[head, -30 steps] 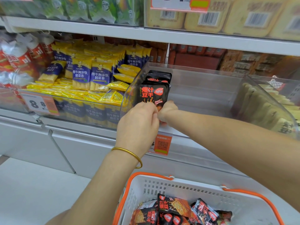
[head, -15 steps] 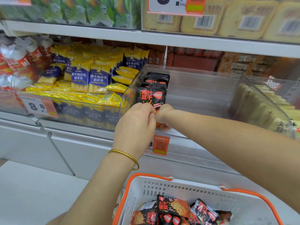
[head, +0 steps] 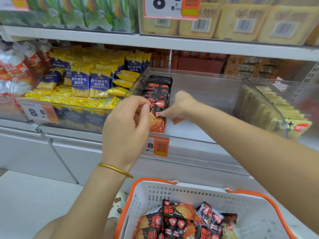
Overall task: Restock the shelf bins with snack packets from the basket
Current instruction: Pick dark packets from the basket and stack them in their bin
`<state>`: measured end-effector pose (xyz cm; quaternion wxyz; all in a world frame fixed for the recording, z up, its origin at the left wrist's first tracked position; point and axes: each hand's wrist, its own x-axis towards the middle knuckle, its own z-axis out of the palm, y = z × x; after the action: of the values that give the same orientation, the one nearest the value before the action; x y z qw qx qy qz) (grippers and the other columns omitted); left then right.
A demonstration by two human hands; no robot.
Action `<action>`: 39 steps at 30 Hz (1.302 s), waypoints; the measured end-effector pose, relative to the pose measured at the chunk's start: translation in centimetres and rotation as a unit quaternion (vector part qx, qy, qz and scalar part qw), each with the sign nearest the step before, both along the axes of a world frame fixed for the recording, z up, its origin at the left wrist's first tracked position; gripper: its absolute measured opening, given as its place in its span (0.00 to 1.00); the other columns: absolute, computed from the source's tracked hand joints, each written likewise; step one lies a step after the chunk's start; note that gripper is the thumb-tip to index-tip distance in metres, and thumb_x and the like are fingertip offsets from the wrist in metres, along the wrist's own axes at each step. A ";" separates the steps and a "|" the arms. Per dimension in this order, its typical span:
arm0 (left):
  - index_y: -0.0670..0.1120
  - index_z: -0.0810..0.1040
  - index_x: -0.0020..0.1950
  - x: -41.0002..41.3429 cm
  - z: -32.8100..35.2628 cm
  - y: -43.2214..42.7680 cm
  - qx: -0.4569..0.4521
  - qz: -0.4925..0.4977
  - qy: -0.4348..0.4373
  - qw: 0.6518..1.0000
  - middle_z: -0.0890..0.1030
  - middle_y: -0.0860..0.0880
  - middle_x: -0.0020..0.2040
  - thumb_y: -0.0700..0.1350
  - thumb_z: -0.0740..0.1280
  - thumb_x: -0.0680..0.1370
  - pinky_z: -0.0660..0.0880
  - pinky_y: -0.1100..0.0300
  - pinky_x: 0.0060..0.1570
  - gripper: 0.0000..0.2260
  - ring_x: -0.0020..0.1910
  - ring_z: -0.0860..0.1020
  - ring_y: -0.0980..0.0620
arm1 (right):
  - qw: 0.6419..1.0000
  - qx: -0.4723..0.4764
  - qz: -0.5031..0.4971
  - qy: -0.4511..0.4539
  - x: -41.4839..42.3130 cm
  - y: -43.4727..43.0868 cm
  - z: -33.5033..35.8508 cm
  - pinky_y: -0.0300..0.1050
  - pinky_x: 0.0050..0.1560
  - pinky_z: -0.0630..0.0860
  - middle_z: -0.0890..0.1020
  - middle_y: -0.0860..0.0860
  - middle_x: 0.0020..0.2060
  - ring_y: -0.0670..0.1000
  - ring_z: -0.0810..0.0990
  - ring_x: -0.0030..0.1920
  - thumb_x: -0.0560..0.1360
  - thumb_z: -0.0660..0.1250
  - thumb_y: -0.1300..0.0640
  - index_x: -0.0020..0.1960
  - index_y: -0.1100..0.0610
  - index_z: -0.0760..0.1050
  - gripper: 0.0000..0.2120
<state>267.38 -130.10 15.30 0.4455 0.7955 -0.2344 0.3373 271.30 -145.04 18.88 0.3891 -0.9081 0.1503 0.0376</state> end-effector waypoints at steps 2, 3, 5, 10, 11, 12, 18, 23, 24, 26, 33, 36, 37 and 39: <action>0.46 0.78 0.41 -2.0 0.1 -0.2 -0.023 -0.051 0.046 0.997 0.77 0.53 0.33 0.44 0.63 0.76 0.71 0.62 0.35 0.06 0.33 0.75 0.55 | 0.995 0.006 0.022 -0.098 -3.8 -1.2 1.6 0.49 0.38 0.82 0.78 0.56 0.33 0.54 0.81 0.33 0.73 0.70 0.63 0.46 0.61 0.69 0.09; 0.47 0.78 0.39 -3.0 -0.3 -0.4 -0.025 -0.086 0.089 0.992 0.77 0.52 0.32 0.44 0.63 0.75 0.70 0.64 0.34 0.06 0.31 0.74 0.57 | 0.988 0.032 0.032 -0.146 -6.3 -1.7 2.2 0.48 0.34 0.81 0.76 0.55 0.31 0.53 0.79 0.30 0.73 0.70 0.65 0.45 0.60 0.69 0.09; 0.48 0.77 0.37 -4.8 -2.0 -0.9 0.032 -0.145 0.211 0.966 0.78 0.51 0.31 0.45 0.65 0.75 0.69 0.63 0.32 0.07 0.28 0.71 0.59 | 0.975 0.099 0.062 -0.188 -11.5 -2.7 2.4 0.48 0.30 0.80 0.76 0.55 0.30 0.51 0.79 0.27 0.73 0.68 0.68 0.43 0.61 0.71 0.06; 0.49 0.79 0.47 -6.5 -7.3 -3.1 0.391 -0.161 0.302 0.854 0.80 0.52 0.42 0.50 0.63 0.78 0.73 0.57 0.44 0.07 0.43 0.77 0.51 | 0.983 0.069 0.138 0.101 -16.9 -4.8 -7.7 0.43 0.32 0.80 0.77 0.56 0.31 0.51 0.80 0.28 0.76 0.64 0.68 0.41 0.61 0.73 0.06; 0.48 0.79 0.48 -6.7 -7.9 -3.6 0.414 -0.162 0.309 0.841 0.80 0.51 0.44 0.49 0.62 0.78 0.72 0.58 0.45 0.08 0.46 0.77 0.50 | 0.977 0.036 0.131 0.166 -16.8 -5.3 -11.2 0.45 0.35 0.81 0.78 0.56 0.32 0.51 0.80 0.29 0.77 0.63 0.67 0.41 0.60 0.73 0.07; 0.47 0.78 0.49 -6.7 -8.4 -4.1 0.432 -0.157 0.317 0.830 0.80 0.50 0.46 0.49 0.62 0.79 0.72 0.58 0.46 0.08 0.48 0.77 0.48 | 0.970 -0.008 0.126 0.210 -16.6 -5.9 -14.8 0.49 0.41 0.82 0.80 0.57 0.34 0.52 0.80 0.31 0.77 0.62 0.67 0.41 0.60 0.73 0.07; 0.48 0.78 0.50 -6.8 -10.7 -5.0 0.502 -0.126 0.318 0.794 0.81 0.50 0.55 0.48 0.59 0.79 0.76 0.54 0.50 0.09 0.52 0.78 0.47 | 0.931 -0.218 0.143 0.255 -17.6 -9.7 -28.9 0.45 0.52 0.73 0.79 0.57 0.55 0.57 0.77 0.57 0.76 0.63 0.63 0.57 0.59 0.74 0.10; 0.49 0.77 0.52 -6.8 -11.5 -5.4 0.517 -0.138 0.322 0.781 0.81 0.49 0.53 0.47 0.60 0.79 0.75 0.54 0.51 0.08 0.51 0.78 0.47 | 0.928 -0.231 0.155 0.248 -18.6 -10.3 -31.4 0.48 0.52 0.74 0.78 0.55 0.54 0.56 0.76 0.55 0.76 0.67 0.58 0.55 0.58 0.73 0.09; 0.49 0.77 0.53 -6.8 -11.7 -5.5 0.518 -0.140 0.323 0.779 0.81 0.49 0.53 0.47 0.60 0.79 0.75 0.55 0.51 0.08 0.52 0.77 0.47 | 0.932 -0.218 0.159 0.243 -18.2 -10.3 -30.8 0.46 0.49 0.72 0.78 0.54 0.50 0.55 0.76 0.52 0.75 0.67 0.58 0.50 0.58 0.73 0.06; 0.49 0.76 0.56 -6.6 -12.1 -5.8 0.516 -0.147 0.327 0.779 0.80 0.50 0.54 0.48 0.61 0.79 0.74 0.56 0.52 0.09 0.53 0.77 0.48 | 0.938 -0.192 0.183 0.224 -17.1 -10.0 -28.5 0.45 0.46 0.69 0.76 0.53 0.47 0.55 0.75 0.48 0.75 0.68 0.60 0.43 0.56 0.71 0.05; 0.49 0.73 0.55 -6.3 -11.0 -6.9 0.414 -0.223 0.358 0.807 0.78 0.51 0.51 0.48 0.68 0.76 0.69 0.59 0.47 0.10 0.53 0.75 0.49 | 0.972 -0.117 0.201 0.030 -15.7 -8.2 -14.2 0.47 0.43 0.73 0.78 0.53 0.42 0.53 0.76 0.43 0.73 0.70 0.59 0.49 0.58 0.79 0.06; 0.48 0.71 0.42 -5.9 -7.8 -6.1 0.309 -0.229 0.325 0.864 0.73 0.53 0.37 0.43 0.70 0.74 0.65 0.56 0.37 0.07 0.40 0.73 0.48 | 0.993 0.055 0.098 -0.038 -16.6 -7.8 -10.0 0.51 0.38 0.78 0.80 0.55 0.36 0.55 0.79 0.36 0.71 0.72 0.63 0.41 0.55 0.76 0.06; 0.47 0.73 0.43 -5.8 -6.5 -5.6 0.261 -0.234 0.324 0.878 0.75 0.52 0.37 0.42 0.70 0.74 0.68 0.56 0.38 0.06 0.38 0.74 0.49 | 0.989 0.109 0.086 -0.046 -16.9 -7.7 -8.9 0.47 0.36 0.78 0.81 0.56 0.36 0.52 0.80 0.35 0.70 0.73 0.64 0.42 0.55 0.76 0.07; 0.47 0.75 0.44 -5.5 -3.5 -4.5 0.170 -0.244 0.313 0.902 0.78 0.48 0.37 0.40 0.71 0.73 0.73 0.57 0.35 0.06 0.32 0.75 0.55 | 0.978 0.172 0.103 -0.049 -17.1 -7.0 -6.8 0.38 0.32 0.76 0.82 0.52 0.34 0.45 0.78 0.33 0.69 0.72 0.67 0.44 0.55 0.77 0.09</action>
<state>261.88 -134.61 11.80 0.4226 0.8414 -0.3236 -0.0937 254.24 -152.03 12.05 0.5407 -0.8388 0.0275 0.0581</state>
